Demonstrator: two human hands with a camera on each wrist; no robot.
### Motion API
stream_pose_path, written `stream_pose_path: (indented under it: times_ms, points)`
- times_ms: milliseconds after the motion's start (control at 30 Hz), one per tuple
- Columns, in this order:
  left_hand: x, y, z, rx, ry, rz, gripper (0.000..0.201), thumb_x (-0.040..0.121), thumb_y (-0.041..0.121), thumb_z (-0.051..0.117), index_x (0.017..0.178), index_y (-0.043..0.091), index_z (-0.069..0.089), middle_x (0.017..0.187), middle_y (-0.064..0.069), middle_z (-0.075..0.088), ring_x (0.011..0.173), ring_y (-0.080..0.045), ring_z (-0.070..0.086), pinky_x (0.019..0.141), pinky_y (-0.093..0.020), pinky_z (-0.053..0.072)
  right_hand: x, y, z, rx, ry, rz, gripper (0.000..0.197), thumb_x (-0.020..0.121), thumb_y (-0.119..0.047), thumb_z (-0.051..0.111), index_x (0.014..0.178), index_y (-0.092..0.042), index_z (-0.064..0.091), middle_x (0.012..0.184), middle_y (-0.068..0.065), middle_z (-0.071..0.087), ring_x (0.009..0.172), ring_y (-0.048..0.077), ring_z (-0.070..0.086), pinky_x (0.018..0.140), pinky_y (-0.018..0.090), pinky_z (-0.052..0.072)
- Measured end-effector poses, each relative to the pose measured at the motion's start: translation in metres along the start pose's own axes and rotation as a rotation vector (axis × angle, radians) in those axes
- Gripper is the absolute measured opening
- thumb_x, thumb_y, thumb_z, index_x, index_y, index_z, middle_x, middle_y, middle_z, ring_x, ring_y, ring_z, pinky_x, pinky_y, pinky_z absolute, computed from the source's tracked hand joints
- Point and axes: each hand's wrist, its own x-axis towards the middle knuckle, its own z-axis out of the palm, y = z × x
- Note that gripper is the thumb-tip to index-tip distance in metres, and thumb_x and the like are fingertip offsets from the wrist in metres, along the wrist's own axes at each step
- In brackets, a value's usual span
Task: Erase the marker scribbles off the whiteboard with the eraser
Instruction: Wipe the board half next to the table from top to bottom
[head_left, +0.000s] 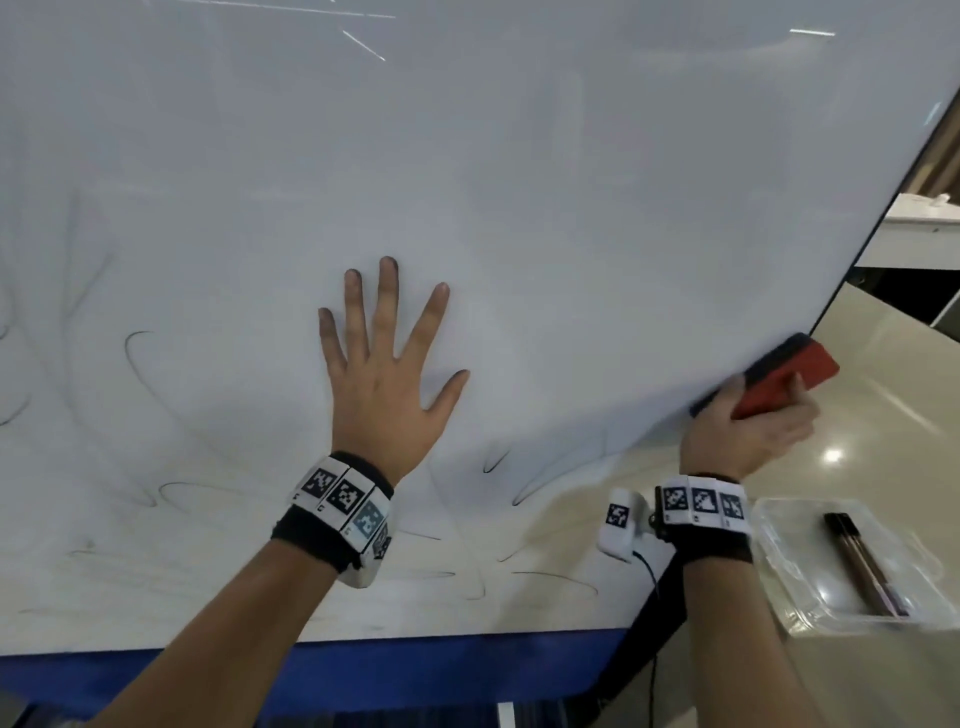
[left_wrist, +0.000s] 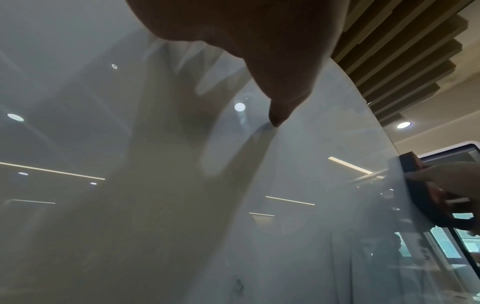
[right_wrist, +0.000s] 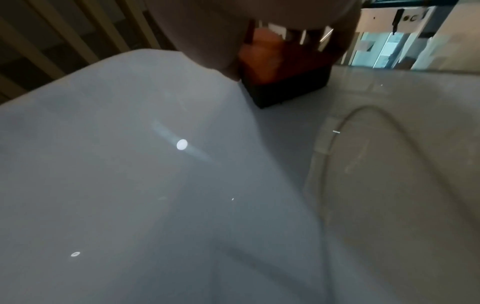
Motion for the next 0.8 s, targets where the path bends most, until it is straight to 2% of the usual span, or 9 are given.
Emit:
stream_pose_path:
  times_ms: [67,133,233,367,400,567,633,733,800]
  points:
    - [0.0,0.0,0.002,0.001,0.004,-0.001,0.079,0.097,0.063,0.053,0.161,0.031,0.021,0.17,-0.013,0.001,0.157,-0.04,-0.001,0.122,-0.066,0.01,-0.028,-0.014,0.007,-0.004,-0.055,-0.154,0.05,0.091,-0.018,0.068,0.135,0.003,0.053,0.129,0.029,0.05,0.121,0.04,0.048,0.11,0.051,0.038]
    - [0.001,-0.002,0.003,0.001,0.006,0.007,0.079,0.097,0.064,0.052,0.161,0.031,0.021,0.17,-0.012,0.0,0.157,-0.04,-0.001,0.123,-0.066,0.009,-0.059,-0.015,0.008,-0.026,-0.27,-0.415,0.043,0.092,-0.011,0.071,0.131,-0.001,0.056,0.13,0.031,0.048,0.119,0.039,0.047,0.107,0.045,0.036]
    - [0.0,-0.005,0.002,-0.002,0.002,0.024,0.079,0.097,0.064,0.053,0.161,0.031,0.02,0.17,-0.013,0.002,0.157,-0.04,0.0,0.123,-0.065,0.009,-0.049,0.016,-0.005,-0.154,-0.365,-0.622,0.043,0.09,-0.011,0.074,0.129,-0.008,0.057,0.132,0.03,0.047,0.118,0.044,0.048,0.105,0.052,0.041]
    - [-0.001,-0.003,0.0,-0.005,-0.005,0.012,0.078,0.097,0.063,0.053,0.161,0.031,0.021,0.17,-0.014,0.004,0.157,-0.04,0.0,0.122,-0.066,0.011,-0.026,0.035,-0.012,-0.021,-0.006,0.019,0.051,0.091,-0.02,0.066,0.136,-0.002,0.051,0.13,0.026,0.049,0.122,0.041,0.05,0.104,0.059,0.042]
    - [-0.001,-0.001,0.0,-0.006,-0.005,0.004,0.078,0.097,0.063,0.052,0.161,0.031,0.021,0.17,-0.014,0.004,0.156,-0.041,0.0,0.122,-0.066,0.011,-0.038,0.029,-0.007,-0.015,0.013,0.079,0.051,0.091,-0.019,0.065,0.137,0.0,0.051,0.129,0.026,0.049,0.122,0.042,0.049,0.105,0.059,0.041]
    - [-0.001,0.002,0.002,-0.013,-0.007,-0.008,0.079,0.098,0.064,0.05,0.162,0.029,0.021,0.17,-0.016,0.005,0.156,-0.042,0.001,0.122,-0.066,0.009,-0.155,0.014,-0.002,-0.048,-0.457,-0.435,0.04,0.091,-0.019,0.069,0.127,-0.015,0.053,0.133,0.028,0.047,0.122,0.041,0.046,0.109,0.047,0.037]
    - [-0.002,-0.002,0.001,-0.005,-0.011,0.012,0.078,0.098,0.064,0.05,0.162,0.03,0.02,0.17,-0.015,0.005,0.156,-0.042,0.002,0.123,-0.065,0.009,-0.164,0.034,-0.01,-0.139,-0.561,-0.565,0.04,0.088,-0.013,0.074,0.123,-0.019,0.055,0.134,0.023,0.046,0.12,0.041,0.048,0.106,0.048,0.04]
    - [-0.004,-0.011,-0.004,0.007,-0.018,0.058,0.077,0.098,0.06,0.053,0.161,0.03,0.021,0.17,-0.014,0.005,0.157,-0.039,0.002,0.124,-0.063,0.011,-0.136,0.073,-0.023,-0.103,-0.372,-0.248,0.045,0.087,-0.012,0.074,0.128,-0.011,0.054,0.132,0.025,0.047,0.121,0.043,0.05,0.108,0.052,0.043]
    - [-0.005,-0.016,-0.007,0.004,-0.022,0.082,0.077,0.098,0.057,0.055,0.161,0.029,0.023,0.17,-0.014,0.006,0.157,-0.038,0.002,0.124,-0.062,0.011,-0.116,0.083,-0.028,-0.018,-0.177,0.083,0.05,0.09,-0.017,0.071,0.134,-0.004,0.049,0.131,0.026,0.049,0.119,0.044,0.053,0.108,0.044,0.044]
